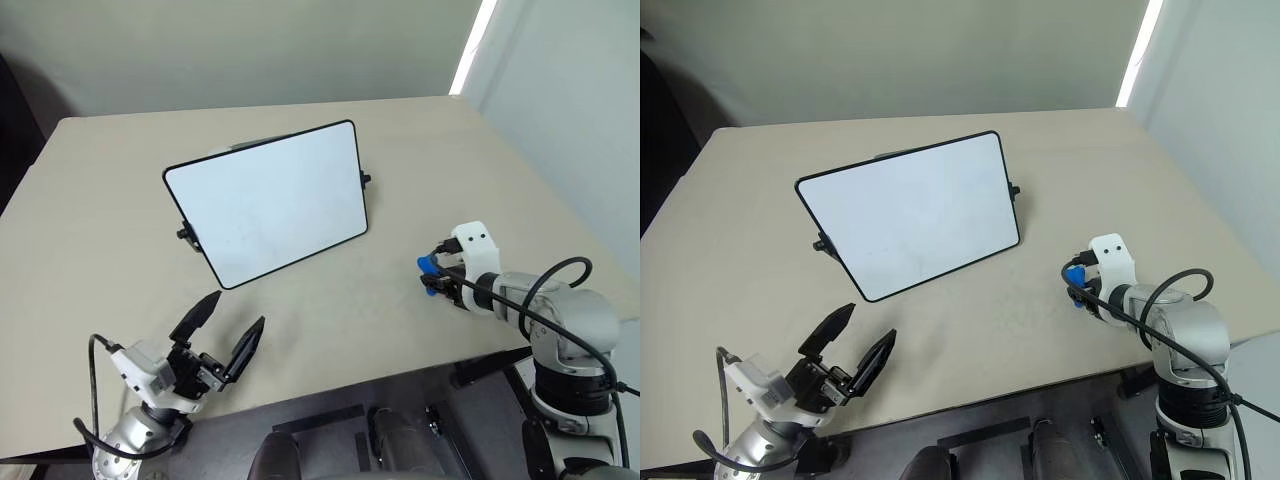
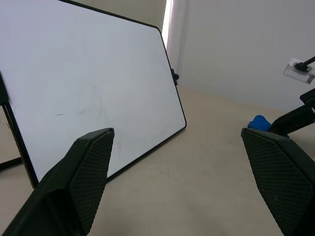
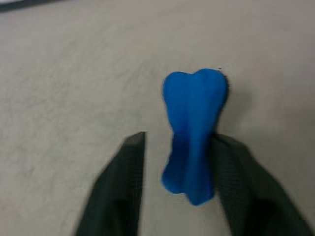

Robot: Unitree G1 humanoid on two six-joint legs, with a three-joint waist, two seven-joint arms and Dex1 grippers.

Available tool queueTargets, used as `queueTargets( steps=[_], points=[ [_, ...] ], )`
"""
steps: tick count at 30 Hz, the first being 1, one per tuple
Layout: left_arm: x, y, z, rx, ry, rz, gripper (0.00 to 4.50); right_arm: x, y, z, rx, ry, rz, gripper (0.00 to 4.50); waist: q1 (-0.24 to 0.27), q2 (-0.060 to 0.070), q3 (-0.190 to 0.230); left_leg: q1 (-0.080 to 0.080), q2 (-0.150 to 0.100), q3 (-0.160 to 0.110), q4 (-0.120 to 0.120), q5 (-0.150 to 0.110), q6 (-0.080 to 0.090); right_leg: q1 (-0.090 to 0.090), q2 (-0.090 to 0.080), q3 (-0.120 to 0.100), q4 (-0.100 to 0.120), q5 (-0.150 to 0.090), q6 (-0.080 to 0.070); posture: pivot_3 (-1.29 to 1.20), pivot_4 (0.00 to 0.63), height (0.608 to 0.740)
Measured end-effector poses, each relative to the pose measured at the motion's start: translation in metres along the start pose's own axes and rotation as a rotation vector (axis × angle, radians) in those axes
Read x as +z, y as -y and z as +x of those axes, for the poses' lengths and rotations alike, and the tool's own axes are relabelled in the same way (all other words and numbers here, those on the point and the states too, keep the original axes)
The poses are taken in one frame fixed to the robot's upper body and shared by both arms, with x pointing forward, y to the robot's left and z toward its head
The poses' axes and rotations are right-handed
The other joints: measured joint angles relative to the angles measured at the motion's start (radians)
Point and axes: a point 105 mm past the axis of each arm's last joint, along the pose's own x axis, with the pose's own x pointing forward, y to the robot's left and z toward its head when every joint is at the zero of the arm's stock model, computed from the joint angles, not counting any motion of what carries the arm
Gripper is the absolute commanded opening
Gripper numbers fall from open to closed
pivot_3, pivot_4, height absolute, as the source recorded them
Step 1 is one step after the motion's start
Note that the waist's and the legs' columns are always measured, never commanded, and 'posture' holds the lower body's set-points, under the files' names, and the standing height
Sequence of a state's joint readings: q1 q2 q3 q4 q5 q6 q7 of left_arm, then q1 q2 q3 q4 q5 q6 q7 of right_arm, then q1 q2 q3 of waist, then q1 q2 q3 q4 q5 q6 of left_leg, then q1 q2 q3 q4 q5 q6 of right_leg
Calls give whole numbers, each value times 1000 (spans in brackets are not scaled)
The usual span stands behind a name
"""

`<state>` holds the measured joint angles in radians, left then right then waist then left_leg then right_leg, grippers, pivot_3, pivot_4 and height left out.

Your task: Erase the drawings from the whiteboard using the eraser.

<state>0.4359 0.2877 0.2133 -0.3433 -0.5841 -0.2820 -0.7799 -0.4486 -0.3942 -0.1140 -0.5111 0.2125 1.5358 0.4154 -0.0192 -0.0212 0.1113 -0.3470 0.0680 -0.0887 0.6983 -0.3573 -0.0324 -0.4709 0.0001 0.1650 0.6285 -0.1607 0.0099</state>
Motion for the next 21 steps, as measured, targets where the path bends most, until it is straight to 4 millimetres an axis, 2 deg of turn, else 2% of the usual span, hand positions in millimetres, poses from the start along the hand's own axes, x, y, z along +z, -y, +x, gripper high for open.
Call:
queueTargets(
  steps=[1,5,10,12,15,21],
  points=[
    [0,0,0,0,0,-1,4500,1,2,-1,-5,8,1,3190,0,0,0,0,0,0,0,0,1,0,0,0,0,0,1,0,150,740],
    [0,4,2,-11,5,-3,4500,1,9,-11,-14,51,-21,3190,5,0,0,0,0,0,0,-2,3,0,0,0,-1,-3,4,0,150,740],
    [-2,7,3,-18,-3,-4,4500,14,-20,-35,138,186,-116,3190,7,1,0,-2,0,1,-1,-5,7,0,0,0,-1,-6,9,0,150,740],
    [-1,9,4,-23,3,-4,4500,11,-32,-41,191,203,-144,3190,7,1,0,-2,0,1,-1,-6,9,0,0,0,-1,-7,10,0,150,740],
    [0,10,3,-22,2,-4,4500,2,-32,-38,193,171,-152,3190,7,1,0,-1,0,1,-1,-6,9,1,0,0,-1,-7,10,0,150,740],
    [-1,11,2,-23,-2,-9,4500,3,-23,-28,170,149,-140,3190,6,1,1,0,0,1,0,-6,10,1,0,1,1,-7,10,0,150,740]
  ],
)
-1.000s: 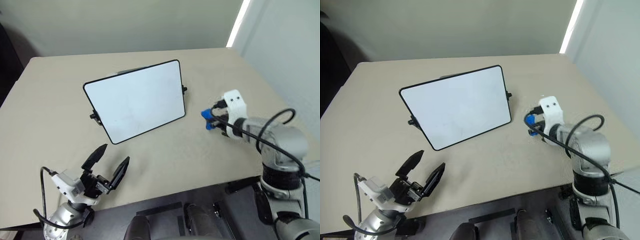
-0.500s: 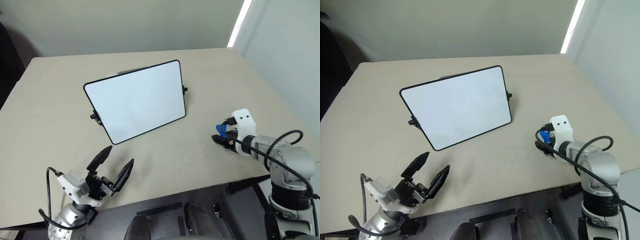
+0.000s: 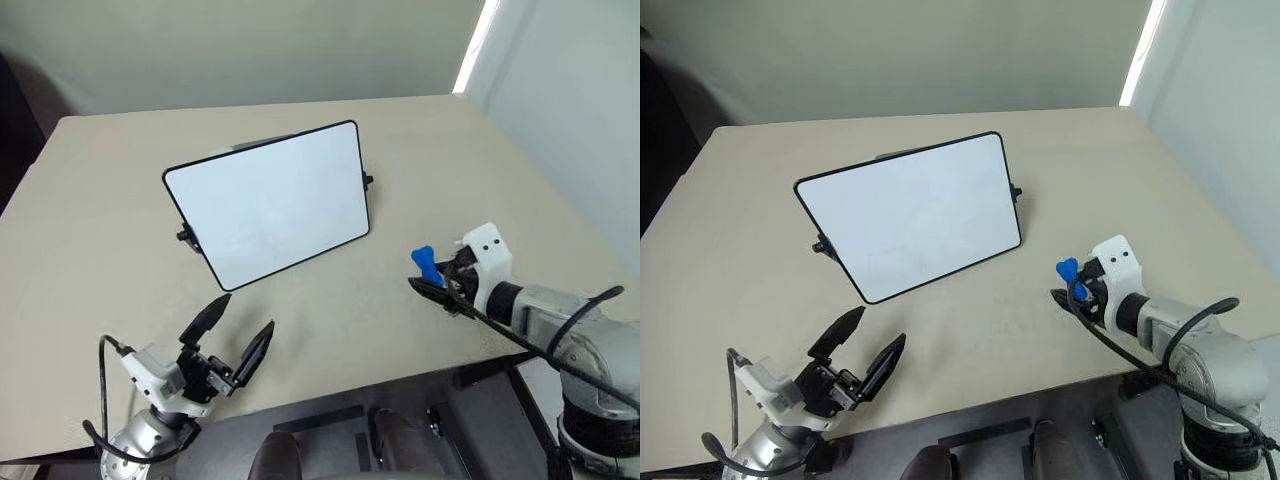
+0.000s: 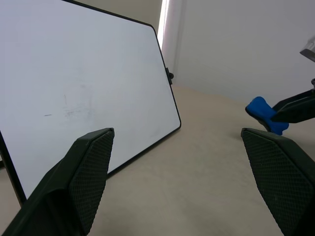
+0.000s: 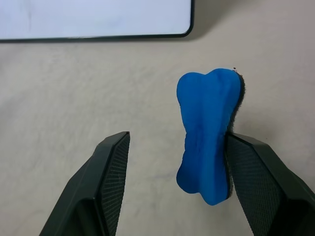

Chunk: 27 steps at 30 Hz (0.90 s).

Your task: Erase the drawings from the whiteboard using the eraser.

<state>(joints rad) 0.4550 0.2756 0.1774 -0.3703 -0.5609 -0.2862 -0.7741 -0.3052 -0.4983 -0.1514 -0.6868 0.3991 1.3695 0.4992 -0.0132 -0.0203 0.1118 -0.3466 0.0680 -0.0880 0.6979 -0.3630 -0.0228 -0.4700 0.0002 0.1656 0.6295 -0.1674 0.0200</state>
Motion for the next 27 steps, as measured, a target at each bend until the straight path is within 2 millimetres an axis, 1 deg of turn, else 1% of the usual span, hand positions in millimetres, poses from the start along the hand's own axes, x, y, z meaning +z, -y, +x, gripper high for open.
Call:
queueTargets(
  steps=[1,2,4,5,7,9,10,12,13,14,15,16,17,18,19,20,21,22,23,24,25,26,27],
  points=[
    [0,0,0,1,1,1,4500,-3,4,1,-11,-22,-4,3190,1,0,0,0,0,0,0,0,0,0,0,0,0,0,0,0,150,740],
    [0,0,0,2,1,2,4500,0,4,2,-8,-4,19,3190,1,0,0,0,0,0,0,0,0,0,0,0,0,0,0,0,150,740],
    [0,0,0,1,2,2,4500,16,4,5,3,66,53,3190,-1,2,0,1,0,0,0,0,0,0,0,0,0,0,0,0,150,740],
    [1,-1,1,-1,6,4,4500,18,8,5,-17,62,43,3190,-1,2,0,1,0,0,0,0,0,0,0,0,1,0,0,0,150,740],
    [3,-2,1,1,12,9,4500,14,14,4,-45,28,30,3190,5,0,0,2,0,-1,0,0,0,1,0,0,0,0,0,0,150,740],
    [2,-2,-2,6,1,7,4500,20,1,5,24,77,53,3190,3,2,0,4,0,0,0,-1,2,0,0,0,-1,-1,1,0,150,740],
    [2,-2,-1,3,4,8,4500,19,0,7,26,66,48,3190,3,1,0,4,0,0,0,-1,3,0,0,0,-1,-1,1,0,150,740],
    [4,-3,2,-2,18,13,4500,4,20,10,-80,-45,14,3190,9,0,-1,5,0,-1,0,-1,3,2,0,0,-2,-1,0,0,150,740],
    [5,-5,0,6,16,16,4500,-2,25,12,-90,-55,65,3190,11,-1,-1,5,0,-1,0,-2,2,2,0,0,-2,-1,0,0,150,740],
    [3,-6,-4,19,1,13,4500,10,14,10,3,48,155,3190,8,1,0,4,0,0,0,-2,2,1,0,1,-2,-1,0,0,150,740],
    [3,-6,-4,17,1,12,4500,23,1,8,80,128,178,3190,2,4,2,4,0,1,0,-2,4,-1,0,1,0,-1,0,0,150,740],
    [4,-6,-2,10,10,13,4500,32,-8,9,115,149,150,3190,1,5,2,1,0,2,0,-3,5,-1,1,1,1,-1,0,0,150,740],
    [7,-6,3,-1,27,18,4500,30,1,12,27,80,44,3190,3,5,1,3,0,1,0,-3,5,2,1,1,1,-1,0,0,150,740],
    [9,-5,5,-8,41,23,4500,16,30,12,-137,-31,-25,3190,11,1,-2,7,0,0,0,-3,5,6,0,0,0,-2,0,0,150,740],
    [9,-7,1,5,30,22,4500,-3,55,7,-245,-100,27,3190,17,-1,-2,11,0,-4,0,-3,6,8,0,-1,-1,-4,0,0,150,740],
    [5,-8,-6,25,5,16,4500,-4,56,5,-225,-71,97,3190,16,-5,-3,11,0,-3,0,-5,5,8,0,-1,-2,-5,-1,0,150,740],
    [2,-9,-9,34,-12,8,4500,3,44,6,-144,3,157,3190,13,-1,0,10,0,0,0,-5,5,5,0,1,-1,-4,-2,0,150,740],
    [3,-9,-6,24,-1,10,4500,13,25,9,-35,74,204,3190,3,3,2,10,0,3,0,-5,5,3,0,2,0,-4,-2,0,150,740],
    [4,-8,-3,15,9,12,4500,20,15,10,19,109,213,3190,2,4,3,6,0,3,0,-6,7,3,0,2,1,-4,-2,0,150,740],
    [8,-7,2,2,29,20,4500,28,10,8,50,139,196,3190,3,3,2,6,0,3,0,-6,8,4,1,2,2,-4,-1,0,150,740],
    [8,-6,1,1,27,20,4500,34,10,3,49,164,182,3190,3,2,1,7,0,3,-1,-7,10,4,1,1,2,-4,-1,0,150,740],
    [7,-6,0,4,22,17,4500,37,11,-2,53,185,187,3190,3,1,1,7,0,3,-1,-7,11,4,1,1,2,-5,-1,0,150,740],
    [6,-6,-1,5,19,15,4500,40,8,-6,79,209,198,3190,3,1,1,8,0,3,-1,-8,12,4,1,1,1,-5,-1,0,150,740]
  ],
)
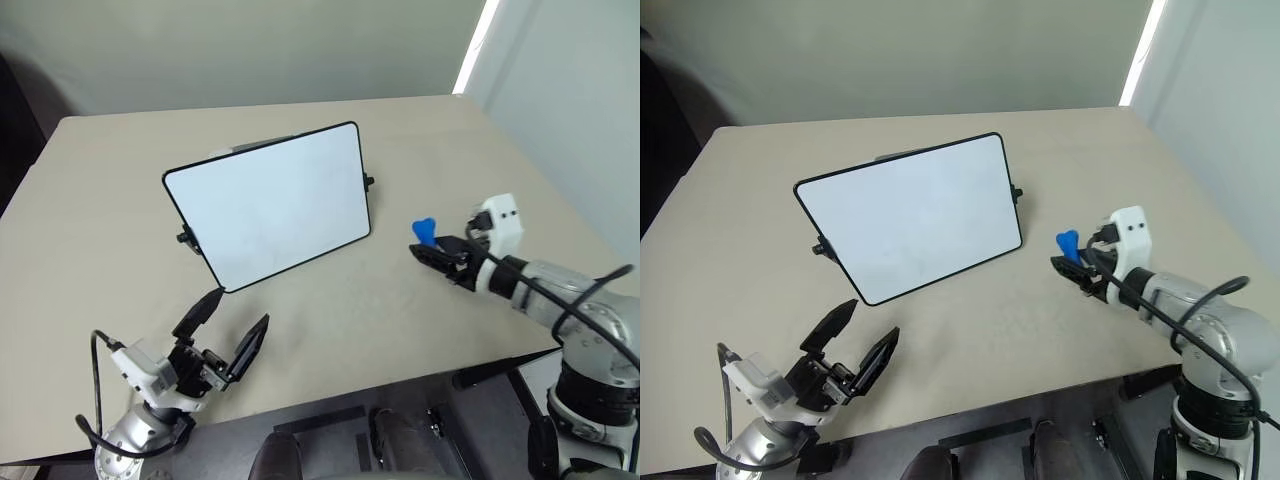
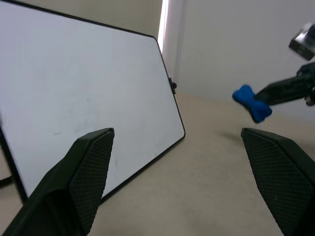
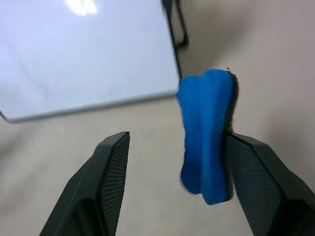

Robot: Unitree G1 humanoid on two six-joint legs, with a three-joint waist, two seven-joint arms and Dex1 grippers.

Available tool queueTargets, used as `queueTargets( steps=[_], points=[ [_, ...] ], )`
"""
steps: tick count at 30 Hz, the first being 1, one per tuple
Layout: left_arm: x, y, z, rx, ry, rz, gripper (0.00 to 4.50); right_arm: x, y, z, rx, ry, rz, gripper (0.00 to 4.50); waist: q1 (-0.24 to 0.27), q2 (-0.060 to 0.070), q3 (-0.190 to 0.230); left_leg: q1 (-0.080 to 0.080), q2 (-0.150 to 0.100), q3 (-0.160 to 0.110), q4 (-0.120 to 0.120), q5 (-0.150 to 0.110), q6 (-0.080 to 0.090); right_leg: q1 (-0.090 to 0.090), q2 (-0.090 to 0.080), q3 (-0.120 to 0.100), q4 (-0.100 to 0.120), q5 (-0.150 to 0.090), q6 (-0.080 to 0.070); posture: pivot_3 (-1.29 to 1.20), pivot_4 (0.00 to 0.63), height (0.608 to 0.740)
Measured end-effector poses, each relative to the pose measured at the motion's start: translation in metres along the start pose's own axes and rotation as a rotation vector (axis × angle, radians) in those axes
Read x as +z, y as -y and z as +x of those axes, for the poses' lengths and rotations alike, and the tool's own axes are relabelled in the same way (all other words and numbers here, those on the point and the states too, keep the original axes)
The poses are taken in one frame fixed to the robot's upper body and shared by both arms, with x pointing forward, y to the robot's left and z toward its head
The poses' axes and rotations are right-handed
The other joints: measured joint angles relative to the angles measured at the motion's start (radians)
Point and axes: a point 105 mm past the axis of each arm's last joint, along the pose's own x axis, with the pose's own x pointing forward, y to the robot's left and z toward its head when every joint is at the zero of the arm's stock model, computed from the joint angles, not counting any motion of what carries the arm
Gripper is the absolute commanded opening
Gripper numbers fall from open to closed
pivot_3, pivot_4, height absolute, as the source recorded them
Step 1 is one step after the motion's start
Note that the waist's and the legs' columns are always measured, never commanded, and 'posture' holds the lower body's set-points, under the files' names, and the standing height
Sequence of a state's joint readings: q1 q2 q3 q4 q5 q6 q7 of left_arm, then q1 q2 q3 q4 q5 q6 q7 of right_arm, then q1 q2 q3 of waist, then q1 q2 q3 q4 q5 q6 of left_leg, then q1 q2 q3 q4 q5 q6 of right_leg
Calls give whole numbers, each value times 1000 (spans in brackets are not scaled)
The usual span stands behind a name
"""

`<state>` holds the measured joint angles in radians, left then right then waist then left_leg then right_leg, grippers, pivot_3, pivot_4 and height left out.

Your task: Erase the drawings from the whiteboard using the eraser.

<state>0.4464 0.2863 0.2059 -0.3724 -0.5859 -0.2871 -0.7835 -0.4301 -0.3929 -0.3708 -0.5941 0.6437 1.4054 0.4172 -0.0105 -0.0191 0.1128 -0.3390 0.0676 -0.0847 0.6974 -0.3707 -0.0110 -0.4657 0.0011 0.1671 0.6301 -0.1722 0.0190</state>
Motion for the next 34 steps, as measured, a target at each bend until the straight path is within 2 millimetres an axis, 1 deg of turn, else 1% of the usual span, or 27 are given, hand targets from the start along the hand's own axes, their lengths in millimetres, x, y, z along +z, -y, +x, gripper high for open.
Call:
queueTargets(
  steps=[1,2,3,4,5,6,7,8,9,10,11,13,14,15,16,17,20,25,29,30,34],
  points=[
    [-1,1,-1,0,-6,-4,4500,-1,-5,-1,18,-2,-14,3190,0,0,0,2,0,0,0,0,0,0,0,0,-1,0,0,0,150,740],
    [-2,2,0,-4,-6,-8,4500,-8,-4,-3,-15,-68,-95,3190,2,1,0,3,0,0,0,0,1,0,0,0,-1,-1,-2,0,150,740],
    [-2,3,0,-6,-6,-11,4500,-19,1,-4,-57,-156,-166,3190,6,1,0,4,0,0,0,0,1,1,-1,0,-1,-3,-5,0,150,740],
    [-3,3,-1,-4,-9,-12,4500,-27,4,-1,-86,-190,-173,3190,7,0,0,4,0,0,0,-1,0,2,-1,0,-1,-4,-6,0,150,740],
    [-4,3,-3,-1,-17,-15,4500,-19,-4,2,-35,-111,-99,3190,3,-1,1,4,0,0,1,-1,1,1,-1,1,-1,-3,-6,0,150,740],
    [-4,5,-1,-7,-15,-17,4500,-4,-22,5,65,-6,-54,3190,-6,2,2,4,0,2,1,-1,2,0,0,2,0,-3,-6,0,150,740],
    [-4,6,3,-20,-6,-17,4500,1,-32,7,89,-4,-110,3190,-6,5,2,1,0,5,1,-2,2,1,0,2,1,-3,-6,0,150,740],
    [-1,7,6,-30,6,-7,4500,1,-26,8,36,-52,-189,3190,-5,4,1,3,0,5,0,-2,3,3,0,2,1,-3,-5,0,150,740],
    [-1,7,5,-29,5,-1,4500,-1,-12,7,-41,-83,-208,3190,-2,-1,-1,6,0,3,-1,-2,4,6,0,2,0,-4,-5,0,150,740],
    [-2,7,4,-24,-1,0,4500,0,-5,6,-72,-75,-181,3190,-1,-4,-2,8,0,2,-1,-3,5,7,0,2,0,-5,-2,0,150,740],
    [-5,8,1,-16,-16,-9,4500,4,-7,5,-66,-43,-176,3190,-3,-3,-1,8,0,2,0,-3,6,5,0,2,-1,-5,-3,0,150,740],
    [-4,9,3,-19,-7,-7,4500,0,-6,8,-87,-78,-231,3190,-3,0,0,8,0,3,1,-3,5,4,-1,2,-1,-5,-3,0,150,740],
    [-3,8,4,-18,-3,-5,4500,-1,-4,9,-93,-82,-229,3190,-2,-1,0,8,0,3,0,-3,5,4,-1,2,-1,-5,-3,0,150,740],
    [-3,8,3,-16,-4,-6,4500,3,-9,10,-68,-49,-211,3190,-2,-1,0,8,0,2,0,-3,6,3,-1,2,-1,-5,-3,0,150,740],
    [-3,8,3,-15,-3,-7,4500,7,-17,10,-26,-11,-213,3190,-3,0,0,7,0,3,0,-3,6,3,-1,2,-1,-5,-3,0,150,740],
    [-3,8,3,-15,-2,-7,4500,11,-21,10,-14,14,-232,3190,-2,1,1,7,0,3,0,-3,6,3,-1,2,-1,-5,-2,0,150,740],
    [-2,7,5,-16,4,-6,4500,14,-15,8,-49,21,-264,3190,-2,-1,0,7,0,3,0,-3,6,3,-1,2,-2,-5,-2,0,150,740],
    [-2,7,4,-14,1,-8,4500,-2,-13,4,-42,0,-240,3190,2,-1,0,7,0,3,0,-4,5,3,-1,2,-2,-6,-2,0,150,740],
    [-2,6,3,-10,-3,-5,4500,-28,-11,-4,-37,-69,-288,3190,5,-1,0,6,0,3,0,-5,4,4,-1,2,-2,-7,0,0,150,740],
    [-2,6,3,-10,-4,-5,4500,-30,-13,-4,-28,-64,-291,3190,4,0,0,6,0,3,0,-5,4,4,-1,2,-2,-7,1,0,150,740],
    [-2,6,4,-12,-2,-4,4500,-21,-17,-5,-22,-8,-321,3190,-2,0,0,8,0,4,0,-7,8,7,-1,2,-1,-8,1,0,150,740]
  ],
)
